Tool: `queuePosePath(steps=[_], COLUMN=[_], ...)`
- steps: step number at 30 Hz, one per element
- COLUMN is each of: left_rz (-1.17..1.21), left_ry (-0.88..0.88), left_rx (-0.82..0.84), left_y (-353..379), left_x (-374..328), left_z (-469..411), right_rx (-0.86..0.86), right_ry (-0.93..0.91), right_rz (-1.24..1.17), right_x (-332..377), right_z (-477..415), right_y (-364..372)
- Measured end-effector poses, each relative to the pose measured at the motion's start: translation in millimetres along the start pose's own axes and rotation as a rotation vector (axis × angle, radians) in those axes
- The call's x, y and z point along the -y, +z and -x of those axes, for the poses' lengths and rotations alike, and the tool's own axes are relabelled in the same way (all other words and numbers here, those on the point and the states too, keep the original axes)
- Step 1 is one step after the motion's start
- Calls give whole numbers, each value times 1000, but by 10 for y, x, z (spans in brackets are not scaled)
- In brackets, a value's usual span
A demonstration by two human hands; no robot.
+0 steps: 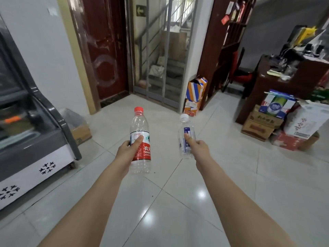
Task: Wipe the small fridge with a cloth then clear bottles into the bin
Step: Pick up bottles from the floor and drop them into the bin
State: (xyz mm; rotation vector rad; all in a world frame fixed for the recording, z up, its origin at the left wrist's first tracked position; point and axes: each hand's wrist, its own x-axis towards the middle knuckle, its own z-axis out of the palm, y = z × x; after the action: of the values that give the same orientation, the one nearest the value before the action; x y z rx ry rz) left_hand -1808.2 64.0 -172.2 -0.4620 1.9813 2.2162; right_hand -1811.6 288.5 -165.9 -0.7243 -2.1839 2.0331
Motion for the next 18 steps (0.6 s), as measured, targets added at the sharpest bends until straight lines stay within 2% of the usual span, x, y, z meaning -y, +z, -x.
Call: queuePosePath(steps=[8,18], left_rz=[21,82], left_ry=[-4,-32], left_rx=[-176,-289], left_y=[223,-27], left_x=[-390,-1000], left_z=[-1331,-3730], right_rx=[151,244], right_ry=[35,30], right_rz=[34,119], right_x=[509,1139], right_z=[-1594,-3725], right_y=[702,2237])
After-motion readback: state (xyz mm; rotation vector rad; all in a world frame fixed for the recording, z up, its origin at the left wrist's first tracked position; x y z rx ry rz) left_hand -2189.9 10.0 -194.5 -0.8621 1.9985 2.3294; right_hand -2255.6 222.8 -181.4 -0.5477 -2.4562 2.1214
